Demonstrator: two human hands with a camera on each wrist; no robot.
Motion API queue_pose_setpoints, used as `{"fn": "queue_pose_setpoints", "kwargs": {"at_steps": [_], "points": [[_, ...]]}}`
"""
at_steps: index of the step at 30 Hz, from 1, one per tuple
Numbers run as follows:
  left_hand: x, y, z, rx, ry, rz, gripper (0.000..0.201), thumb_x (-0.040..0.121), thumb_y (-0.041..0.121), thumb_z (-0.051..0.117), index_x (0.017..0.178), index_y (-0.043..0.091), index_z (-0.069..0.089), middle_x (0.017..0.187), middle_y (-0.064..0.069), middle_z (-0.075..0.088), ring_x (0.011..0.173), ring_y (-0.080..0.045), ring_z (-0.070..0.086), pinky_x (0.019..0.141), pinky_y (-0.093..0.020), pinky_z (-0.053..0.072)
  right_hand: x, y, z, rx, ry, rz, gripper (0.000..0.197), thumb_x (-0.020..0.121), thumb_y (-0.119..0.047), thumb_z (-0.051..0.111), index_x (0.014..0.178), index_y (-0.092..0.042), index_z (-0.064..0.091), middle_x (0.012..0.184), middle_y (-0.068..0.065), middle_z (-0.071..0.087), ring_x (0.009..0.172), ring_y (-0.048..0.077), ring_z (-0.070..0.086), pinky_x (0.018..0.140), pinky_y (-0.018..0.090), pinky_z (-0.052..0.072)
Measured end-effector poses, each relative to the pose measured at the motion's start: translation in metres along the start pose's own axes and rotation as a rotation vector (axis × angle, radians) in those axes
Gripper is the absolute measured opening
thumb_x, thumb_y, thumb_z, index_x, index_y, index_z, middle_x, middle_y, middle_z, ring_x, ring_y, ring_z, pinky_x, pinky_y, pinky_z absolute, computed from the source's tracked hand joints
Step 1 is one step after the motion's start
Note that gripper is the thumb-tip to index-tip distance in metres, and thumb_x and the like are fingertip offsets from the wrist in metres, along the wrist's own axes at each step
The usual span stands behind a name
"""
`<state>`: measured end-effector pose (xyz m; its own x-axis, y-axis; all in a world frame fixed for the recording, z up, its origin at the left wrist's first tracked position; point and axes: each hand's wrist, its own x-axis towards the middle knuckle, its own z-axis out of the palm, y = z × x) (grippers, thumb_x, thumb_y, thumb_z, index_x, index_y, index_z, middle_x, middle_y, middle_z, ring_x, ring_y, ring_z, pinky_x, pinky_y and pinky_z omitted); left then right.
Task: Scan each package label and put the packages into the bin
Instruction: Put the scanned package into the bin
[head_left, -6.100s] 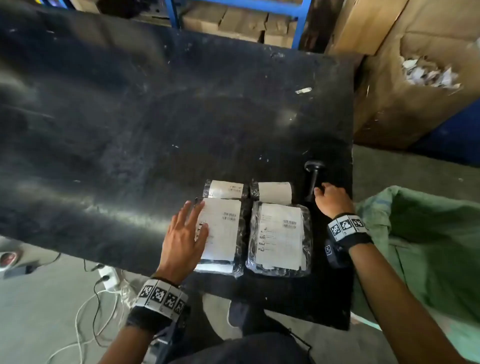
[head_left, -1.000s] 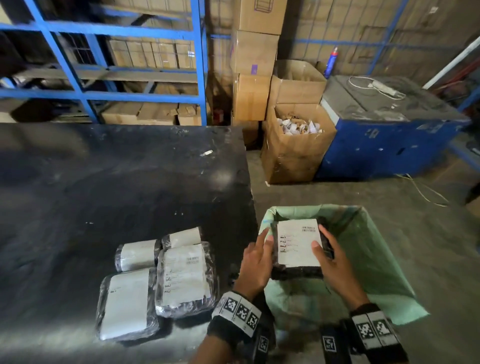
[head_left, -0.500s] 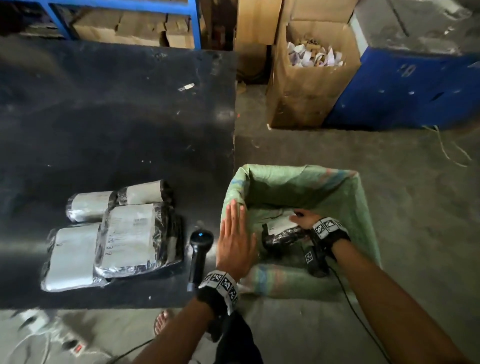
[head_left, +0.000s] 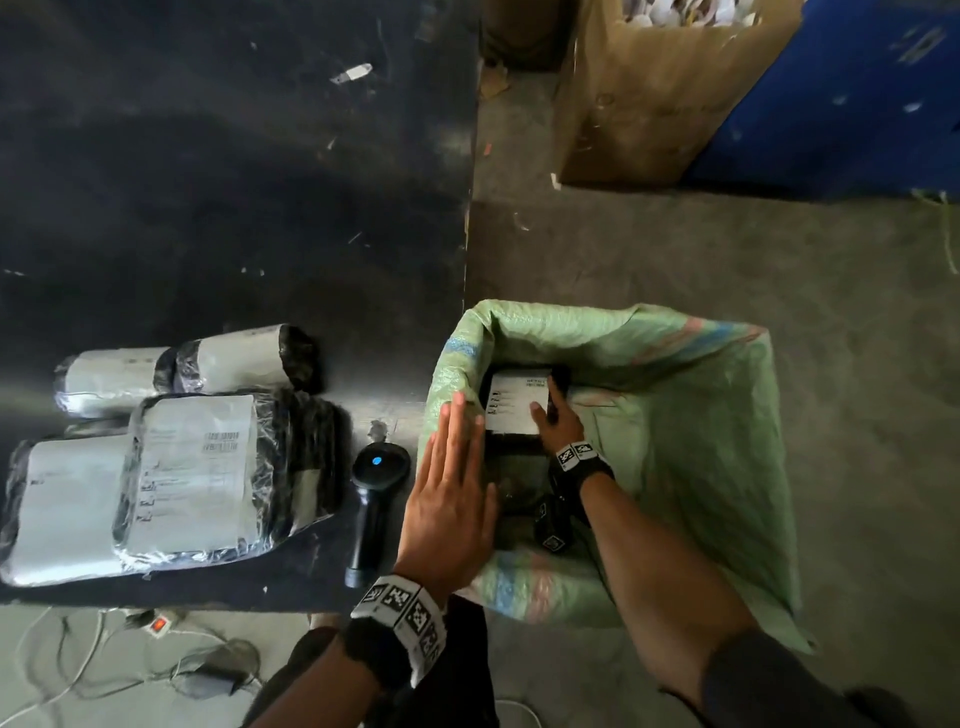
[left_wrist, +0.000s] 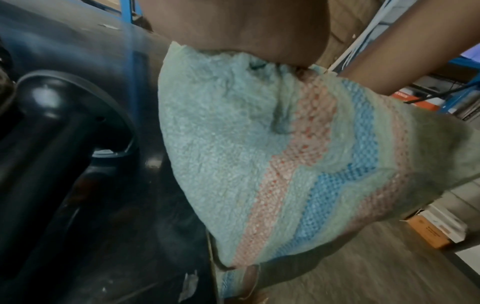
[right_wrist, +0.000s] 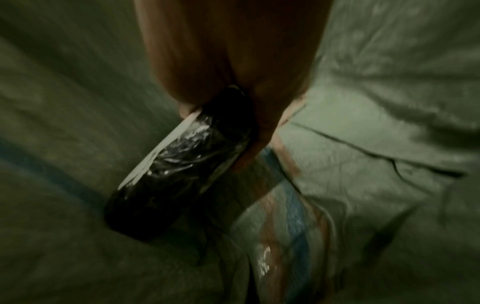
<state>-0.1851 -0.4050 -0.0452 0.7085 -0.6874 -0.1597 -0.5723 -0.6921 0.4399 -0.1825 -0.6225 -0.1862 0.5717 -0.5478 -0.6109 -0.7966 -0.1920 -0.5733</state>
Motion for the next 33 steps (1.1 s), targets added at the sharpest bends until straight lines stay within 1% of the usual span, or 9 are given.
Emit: {"fn": "queue_pose_setpoints", "kwargs": {"at_steps": [4, 8, 11, 15, 19, 23, 26, 29, 33], "points": [[0.002, -0.003, 0.0, -0.048, 0.03, -0.01, 0.074, 0.1, 0.022, 0.048, 0.161, 0.005, 0.01, 0.171, -0.013, -0.008, 0.158, -0.028, -0.007, 0.126, -0.049, 0.022, 0.019, 0.017, 0.023, -0.075, -0.002, 0.037, 0.077, 0.087, -0.047, 0.046, 0.155, -0.025, 0.017, 0.137, 0.026, 0.054, 0.118, 0.045, 0.055, 0.103, 0.045, 0.043], [0.005, -0.005, 0.005, -0.078, 0.042, -0.028, 0.076, 0.098, 0.021, 0.051, 0.161, 0.006, 0.012, 0.171, -0.012, -0.006, 0.158, -0.027, -0.006, 0.127, -0.049, 0.02, 0.031, 0.026, 0.033, -0.303, -0.088, 0.026, 0.071, 0.101, -0.027, 0.045, 0.156, -0.03, 0.0, 0.159, 0.015, 0.027, 0.129, 0.043, 0.047, 0.108, 0.046, 0.038], [0.005, -0.009, 0.006, -0.037, 0.013, -0.02, 0.075, 0.099, 0.026, 0.047, 0.162, 0.008, 0.011, 0.17, -0.012, -0.012, 0.158, -0.026, -0.01, 0.128, -0.047, 0.014, 0.038, 0.03, 0.03, -0.468, -0.154, 0.062, 0.071, 0.102, -0.031, 0.039, 0.156, -0.024, -0.008, 0.163, 0.011, 0.016, 0.131, 0.042, 0.045, 0.108, 0.046, 0.039], [0.005, -0.011, 0.001, 0.011, -0.022, -0.025, 0.074, 0.097, 0.034, 0.044, 0.162, 0.012, 0.016, 0.169, -0.01, -0.019, 0.158, -0.026, -0.012, 0.129, -0.044, 0.01, 0.028, -0.008, 0.003, -0.61, -0.233, 0.056, 0.054, 0.105, -0.027, 0.032, 0.154, -0.008, 0.021, 0.159, 0.018, 0.024, 0.143, 0.036, 0.031, 0.114, 0.038, 0.032], [0.003, -0.018, -0.024, -0.08, -0.085, 0.014, 0.074, 0.091, 0.037, 0.043, 0.159, 0.012, 0.028, 0.171, -0.01, 0.002, 0.158, -0.029, 0.01, 0.126, -0.047, 0.022, -0.008, -0.073, -0.035, -0.586, -0.164, -0.019, 0.049, 0.098, -0.039, 0.044, 0.131, -0.005, 0.058, 0.14, 0.02, 0.053, 0.128, 0.035, 0.05, 0.104, 0.035, 0.04], [-0.012, -0.039, -0.082, -0.207, -0.058, -0.011, 0.064, 0.094, 0.04, 0.044, 0.153, 0.017, 0.041, 0.141, -0.014, 0.054, 0.133, -0.033, 0.049, 0.109, -0.048, 0.043, -0.092, -0.14, -0.068, -0.627, 0.054, -0.193, 0.059, 0.092, -0.056, 0.038, 0.134, -0.017, 0.056, 0.126, 0.011, 0.065, 0.119, 0.033, 0.059, 0.1, 0.044, 0.046], [-0.035, -0.067, -0.129, -0.233, 0.145, -0.068, 0.055, 0.097, 0.034, 0.05, 0.149, 0.015, 0.048, 0.134, -0.015, 0.057, 0.128, -0.031, 0.051, 0.107, -0.045, 0.044, -0.168, -0.181, -0.066, -0.461, 0.171, -0.458, 0.048, 0.094, -0.053, 0.043, 0.129, -0.026, 0.059, 0.11, 0.001, 0.074, 0.107, 0.027, 0.065, 0.093, 0.041, 0.051], [-0.064, -0.116, -0.151, -0.202, 0.337, -0.144, 0.056, 0.095, 0.038, 0.047, 0.145, 0.014, 0.052, 0.136, -0.014, 0.059, 0.128, -0.032, 0.051, 0.108, -0.05, 0.044, -0.223, -0.203, -0.034, -0.258, 0.094, -0.595, 0.036, 0.095, -0.043, 0.051, 0.124, -0.023, 0.063, 0.102, 0.004, 0.075, 0.097, 0.023, 0.069, 0.086, 0.03, 0.05], [-0.103, -0.185, -0.144, -0.144, 0.391, -0.325, 0.068, 0.092, 0.051, 0.046, 0.153, 0.022, 0.041, 0.152, -0.018, 0.047, 0.142, -0.04, 0.038, 0.114, -0.059, 0.038, -0.242, -0.198, 0.036, -0.284, -0.154, -0.46, 0.055, 0.095, -0.05, 0.048, 0.142, -0.021, 0.044, 0.102, 0.008, 0.074, 0.11, 0.027, 0.064, 0.097, 0.035, 0.043]]}}
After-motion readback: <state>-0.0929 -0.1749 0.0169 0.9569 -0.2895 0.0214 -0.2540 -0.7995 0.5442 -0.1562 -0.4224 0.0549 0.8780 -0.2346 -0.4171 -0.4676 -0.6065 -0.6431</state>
